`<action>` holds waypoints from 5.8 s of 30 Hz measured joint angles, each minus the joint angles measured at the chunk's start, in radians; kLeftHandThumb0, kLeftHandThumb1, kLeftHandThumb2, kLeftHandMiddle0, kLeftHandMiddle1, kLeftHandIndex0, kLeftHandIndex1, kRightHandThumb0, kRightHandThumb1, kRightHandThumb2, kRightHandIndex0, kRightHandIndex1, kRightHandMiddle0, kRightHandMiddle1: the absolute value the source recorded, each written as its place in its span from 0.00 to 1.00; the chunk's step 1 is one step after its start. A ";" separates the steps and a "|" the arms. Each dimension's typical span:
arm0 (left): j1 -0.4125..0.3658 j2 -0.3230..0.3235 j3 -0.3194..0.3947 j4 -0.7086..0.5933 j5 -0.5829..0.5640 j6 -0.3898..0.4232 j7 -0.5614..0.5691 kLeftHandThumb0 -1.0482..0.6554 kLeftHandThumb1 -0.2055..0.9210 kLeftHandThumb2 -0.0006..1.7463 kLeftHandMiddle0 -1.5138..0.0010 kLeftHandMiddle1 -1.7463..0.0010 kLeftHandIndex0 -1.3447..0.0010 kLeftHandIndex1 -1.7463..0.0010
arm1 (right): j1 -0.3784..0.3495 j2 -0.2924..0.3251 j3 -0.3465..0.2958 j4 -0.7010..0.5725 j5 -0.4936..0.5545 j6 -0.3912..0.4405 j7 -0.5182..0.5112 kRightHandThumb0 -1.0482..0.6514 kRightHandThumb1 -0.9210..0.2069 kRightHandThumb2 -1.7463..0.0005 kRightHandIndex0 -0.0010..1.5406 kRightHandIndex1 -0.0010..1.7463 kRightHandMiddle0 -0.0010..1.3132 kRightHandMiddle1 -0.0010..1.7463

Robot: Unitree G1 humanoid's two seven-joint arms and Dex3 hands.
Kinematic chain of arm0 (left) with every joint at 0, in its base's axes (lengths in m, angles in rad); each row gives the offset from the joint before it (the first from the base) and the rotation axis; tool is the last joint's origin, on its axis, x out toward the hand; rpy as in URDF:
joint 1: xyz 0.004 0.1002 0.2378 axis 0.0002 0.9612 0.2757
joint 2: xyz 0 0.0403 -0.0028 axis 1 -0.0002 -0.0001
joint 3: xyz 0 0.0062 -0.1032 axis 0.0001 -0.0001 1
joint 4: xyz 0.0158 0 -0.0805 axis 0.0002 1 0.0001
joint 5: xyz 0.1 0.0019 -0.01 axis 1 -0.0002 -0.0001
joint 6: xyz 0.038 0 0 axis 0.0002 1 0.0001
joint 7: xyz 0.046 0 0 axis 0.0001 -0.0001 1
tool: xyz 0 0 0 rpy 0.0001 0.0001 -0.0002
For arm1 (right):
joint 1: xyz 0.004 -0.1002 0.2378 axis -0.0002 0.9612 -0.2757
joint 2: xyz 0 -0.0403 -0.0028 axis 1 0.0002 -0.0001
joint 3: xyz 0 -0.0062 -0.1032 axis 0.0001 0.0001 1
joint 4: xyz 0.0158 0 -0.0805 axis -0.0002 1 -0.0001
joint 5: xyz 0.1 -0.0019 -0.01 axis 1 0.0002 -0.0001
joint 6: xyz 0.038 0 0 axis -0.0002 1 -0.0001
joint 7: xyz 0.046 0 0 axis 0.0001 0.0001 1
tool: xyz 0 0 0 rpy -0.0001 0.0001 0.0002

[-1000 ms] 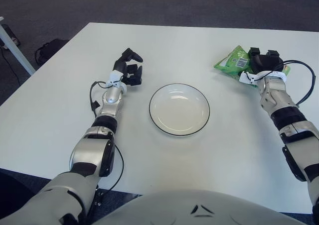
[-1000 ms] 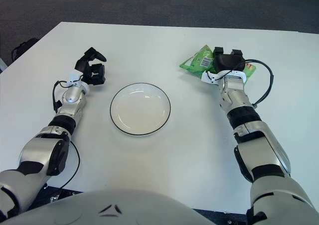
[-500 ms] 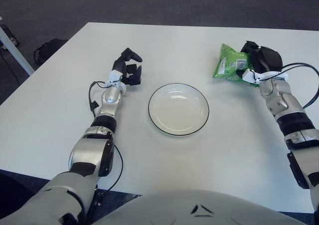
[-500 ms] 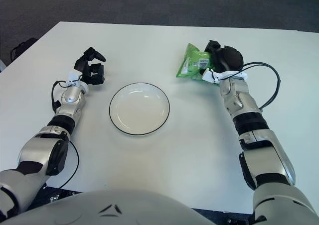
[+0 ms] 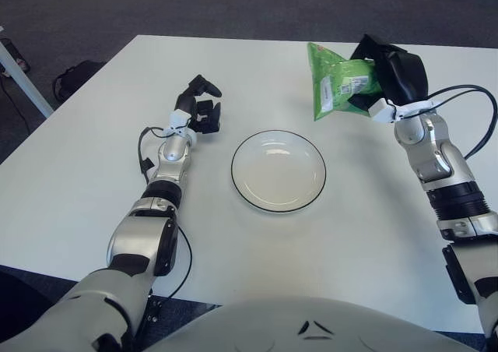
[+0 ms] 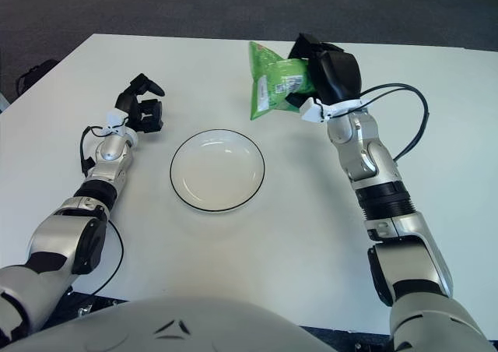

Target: Put the snack into the plate.

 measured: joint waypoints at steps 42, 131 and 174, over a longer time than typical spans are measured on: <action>-0.004 -0.011 -0.002 -0.001 0.002 0.011 0.014 0.36 0.59 0.65 0.22 0.00 0.63 0.00 | 0.051 0.060 0.131 -0.171 0.072 -0.145 0.505 0.58 0.71 0.18 0.41 0.98 0.40 0.85; -0.017 -0.017 0.011 0.027 0.022 -0.038 0.056 0.36 0.59 0.65 0.18 0.00 0.63 0.00 | 0.169 0.118 -0.305 0.222 0.483 0.019 0.294 0.31 0.29 0.52 0.13 0.53 0.00 0.50; -0.022 -0.014 0.036 0.034 -0.028 0.111 -0.056 0.35 0.55 0.68 0.17 0.00 0.60 0.00 | 0.268 0.330 -0.435 0.184 0.639 0.180 0.126 0.61 0.28 0.48 0.25 0.88 0.28 1.00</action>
